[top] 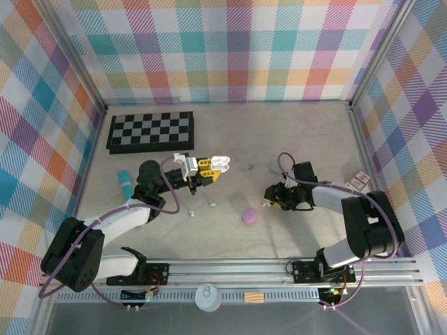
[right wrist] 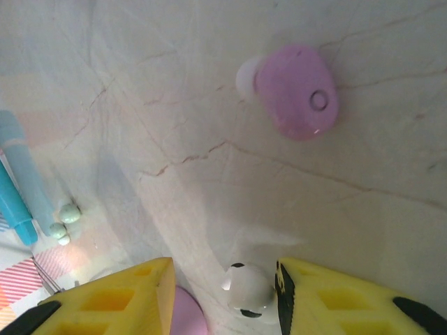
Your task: Insert the wireless bluetooth earbuds into the charging case
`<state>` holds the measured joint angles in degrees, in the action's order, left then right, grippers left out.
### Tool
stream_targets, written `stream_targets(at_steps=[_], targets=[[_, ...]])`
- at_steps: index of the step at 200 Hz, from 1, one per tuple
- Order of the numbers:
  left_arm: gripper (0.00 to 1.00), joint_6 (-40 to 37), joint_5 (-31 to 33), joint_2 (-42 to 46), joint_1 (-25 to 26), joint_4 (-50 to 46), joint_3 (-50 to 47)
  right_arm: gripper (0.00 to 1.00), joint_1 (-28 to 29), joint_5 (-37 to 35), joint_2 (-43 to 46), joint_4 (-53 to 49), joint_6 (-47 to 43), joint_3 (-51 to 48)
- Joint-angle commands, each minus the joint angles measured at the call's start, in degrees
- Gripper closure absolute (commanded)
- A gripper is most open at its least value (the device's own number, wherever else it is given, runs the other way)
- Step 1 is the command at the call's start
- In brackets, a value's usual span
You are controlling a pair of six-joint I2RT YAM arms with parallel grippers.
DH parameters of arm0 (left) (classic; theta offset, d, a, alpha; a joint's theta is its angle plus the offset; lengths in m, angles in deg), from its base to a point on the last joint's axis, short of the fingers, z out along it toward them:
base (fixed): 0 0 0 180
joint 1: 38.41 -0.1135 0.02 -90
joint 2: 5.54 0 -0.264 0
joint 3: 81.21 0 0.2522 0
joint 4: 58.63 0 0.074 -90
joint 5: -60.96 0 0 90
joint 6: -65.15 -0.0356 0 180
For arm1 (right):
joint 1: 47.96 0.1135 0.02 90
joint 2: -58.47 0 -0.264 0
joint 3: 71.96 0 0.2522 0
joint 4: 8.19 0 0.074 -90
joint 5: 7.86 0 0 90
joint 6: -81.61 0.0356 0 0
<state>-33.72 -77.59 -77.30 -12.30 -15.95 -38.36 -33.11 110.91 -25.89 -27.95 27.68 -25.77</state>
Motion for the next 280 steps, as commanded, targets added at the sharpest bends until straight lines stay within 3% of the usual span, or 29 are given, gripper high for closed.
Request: stream_targets(at_steps=[1, 149, 194, 280], targets=[[1.0, -1.3, -1.5, 0.4, 0.7, 1.7, 1.3, 0.58, 0.4, 1.0, 1.4, -1.3, -1.6, -0.4], [1.0, -1.4, -1.5, 0.8, 0.9, 0.8, 1.6, 0.56, 2.7, 3.7, 1.2, -5.2, -5.9, -0.7], [1.0, -1.3, -1.4, 0.5, 1.0, 1.1, 1.6, 0.56, 2.7, -2.2, 1.6, -7.6, -8.2, 1.2], [1.0, -1.4, -1.1, 1.3, 1.1, 0.5, 1.2, 0.6, 2.7, 1.7, -1.1, -3.3, -7.5, 2.5]])
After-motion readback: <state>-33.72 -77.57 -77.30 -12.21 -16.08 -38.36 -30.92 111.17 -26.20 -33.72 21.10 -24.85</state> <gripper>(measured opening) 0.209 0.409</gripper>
